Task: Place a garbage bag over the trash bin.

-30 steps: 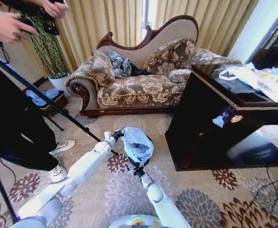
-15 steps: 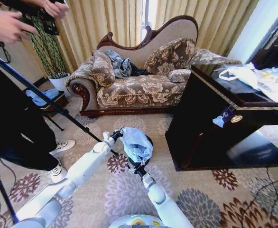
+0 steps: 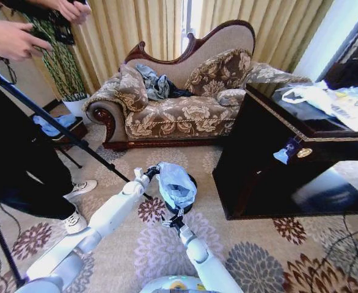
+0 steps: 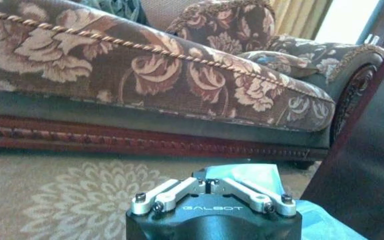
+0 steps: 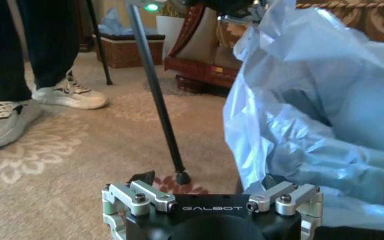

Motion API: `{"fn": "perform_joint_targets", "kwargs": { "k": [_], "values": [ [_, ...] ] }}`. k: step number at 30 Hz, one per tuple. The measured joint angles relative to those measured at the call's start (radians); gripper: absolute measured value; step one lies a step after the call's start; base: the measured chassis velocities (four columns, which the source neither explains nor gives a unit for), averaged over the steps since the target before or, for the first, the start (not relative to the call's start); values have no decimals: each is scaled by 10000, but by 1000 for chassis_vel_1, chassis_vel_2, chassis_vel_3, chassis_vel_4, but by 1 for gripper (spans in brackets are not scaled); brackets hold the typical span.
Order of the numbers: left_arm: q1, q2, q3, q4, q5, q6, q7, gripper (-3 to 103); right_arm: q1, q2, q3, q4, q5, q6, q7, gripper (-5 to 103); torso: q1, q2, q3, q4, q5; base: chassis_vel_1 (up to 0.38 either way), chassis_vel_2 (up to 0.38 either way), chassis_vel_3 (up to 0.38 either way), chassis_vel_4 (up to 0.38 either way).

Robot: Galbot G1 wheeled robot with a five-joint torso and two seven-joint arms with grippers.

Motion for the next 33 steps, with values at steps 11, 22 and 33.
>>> {"fn": "perform_joint_targets", "kwargs": {
  "k": [11, 22, 33],
  "values": [
    [64, -147, -256, 810, -236, 4, 84, 0, 443, 417, 481, -1454, -568, 484, 65, 100, 0, 0, 0, 1, 0, 0, 0, 0, 0],
    [-473, -780, -433, 2353, -301, -195, 603, 0, 548, 224, 663, -1557, -961, 392, 273, 100, 1, 0, 0, 0, 0, 0, 0, 0, 0],
    [-1175, -1227, -253, 2814, -780, 22, 673, 0, 302, -197, 858, -646, -1778, 177, 543, 100, 1, 0, 0, 0, 3, 0, 0, 0, 0]
  ]
}}
